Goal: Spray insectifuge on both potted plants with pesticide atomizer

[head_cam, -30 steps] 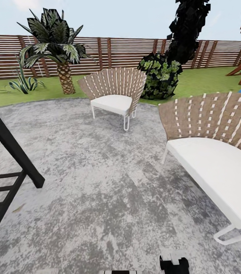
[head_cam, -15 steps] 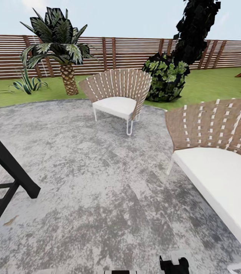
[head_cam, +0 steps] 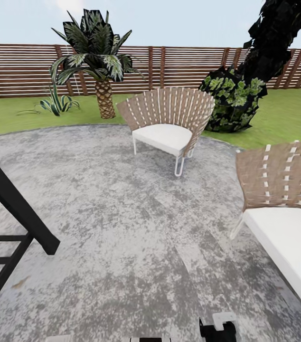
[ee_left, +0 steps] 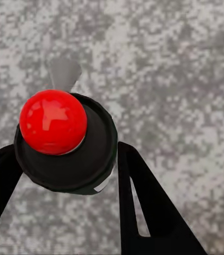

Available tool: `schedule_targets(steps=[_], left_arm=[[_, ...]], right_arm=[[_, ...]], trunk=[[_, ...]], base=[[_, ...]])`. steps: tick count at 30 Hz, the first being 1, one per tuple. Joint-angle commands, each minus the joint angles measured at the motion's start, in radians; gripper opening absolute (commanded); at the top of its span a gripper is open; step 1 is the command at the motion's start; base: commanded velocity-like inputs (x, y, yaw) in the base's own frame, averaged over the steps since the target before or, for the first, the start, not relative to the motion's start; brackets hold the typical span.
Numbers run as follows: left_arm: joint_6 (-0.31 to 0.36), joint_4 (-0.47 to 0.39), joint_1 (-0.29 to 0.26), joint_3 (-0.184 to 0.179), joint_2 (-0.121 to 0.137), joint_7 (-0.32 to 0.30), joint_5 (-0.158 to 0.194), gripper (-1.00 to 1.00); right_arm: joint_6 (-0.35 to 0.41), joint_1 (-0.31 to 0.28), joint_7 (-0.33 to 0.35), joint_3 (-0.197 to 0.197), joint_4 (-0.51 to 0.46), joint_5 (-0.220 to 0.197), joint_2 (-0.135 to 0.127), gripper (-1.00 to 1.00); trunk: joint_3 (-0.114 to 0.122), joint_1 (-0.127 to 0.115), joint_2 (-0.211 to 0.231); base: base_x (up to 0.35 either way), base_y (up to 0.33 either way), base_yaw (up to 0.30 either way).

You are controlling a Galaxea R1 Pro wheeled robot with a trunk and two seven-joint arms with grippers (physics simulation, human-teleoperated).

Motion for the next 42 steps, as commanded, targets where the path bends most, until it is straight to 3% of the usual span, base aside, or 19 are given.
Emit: schedule_targets(steps=[1, 11, 29, 42], left_arm=[[-0.004, 0.001, -0.001, 0.009, -0.001, -0.004, -0.010, -1.00], [-0.004, 0.001, 0.000, 0.008, 0.000, -0.004, -0.010, -1.00], [-0.004, 0.001, 0.001, 0.009, -0.001, -0.004, -0.010, -1.00], [-0.004, 0.001, 0.001, 0.009, -0.001, -0.004, -0.010, -1.00]], right_arm=[[-0.003, -0.001, -0.004, 0.009, 0.001, -0.007, 0.000, 1.00], [-0.003, -0.001, -0.006, 0.008, 0.001, -0.007, 0.000, 1.00], [-0.003, -0.001, -0.006, 0.008, 0.001, -0.008, 0.000, 1.00], [-0.003, 0.001, -0.004, 0.009, 0.001, -0.004, -0.007, 1.00]], trunk=[[-0.001, 0.000, 0.000], [-0.001, 0.000, 0.000], [-0.001, 0.000, 0.000], [-0.001, 0.000, 0.000]], base=[[0.340, 0.000, 0.008], [0.340, 0.000, 0.025], [0.340, 0.000, 0.256], [0.339, 0.000, 0.018]])
